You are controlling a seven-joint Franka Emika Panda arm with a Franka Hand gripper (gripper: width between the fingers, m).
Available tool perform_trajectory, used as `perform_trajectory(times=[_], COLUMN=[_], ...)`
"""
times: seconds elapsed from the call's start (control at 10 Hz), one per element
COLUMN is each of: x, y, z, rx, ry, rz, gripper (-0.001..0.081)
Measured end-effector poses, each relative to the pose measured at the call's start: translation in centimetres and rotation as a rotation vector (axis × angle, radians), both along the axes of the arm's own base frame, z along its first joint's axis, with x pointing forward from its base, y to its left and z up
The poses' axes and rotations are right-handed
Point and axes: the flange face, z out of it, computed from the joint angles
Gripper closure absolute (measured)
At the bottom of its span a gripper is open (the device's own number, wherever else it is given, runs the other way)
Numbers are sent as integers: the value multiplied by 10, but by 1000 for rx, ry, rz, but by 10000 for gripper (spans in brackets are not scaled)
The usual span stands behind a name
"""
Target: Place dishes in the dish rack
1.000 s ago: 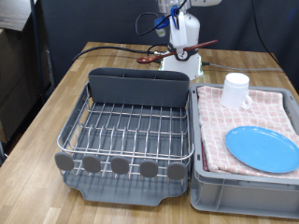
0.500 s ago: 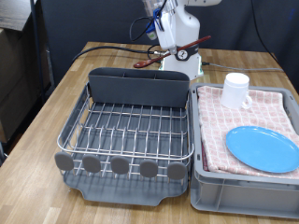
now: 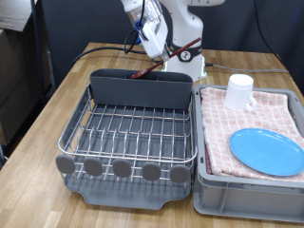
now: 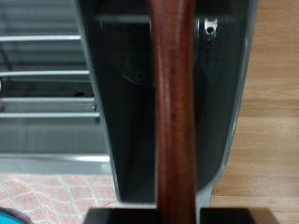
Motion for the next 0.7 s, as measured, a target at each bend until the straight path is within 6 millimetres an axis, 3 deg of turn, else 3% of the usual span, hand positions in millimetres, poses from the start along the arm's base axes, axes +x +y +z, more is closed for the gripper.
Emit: perform_trajectory(times=[0.4,0.7], x=[-2,4], y=[-22,-22], z=[-25,-30], rx=[44,-51], ry=[-6,-3], rz=[19,20], gripper=[714,714])
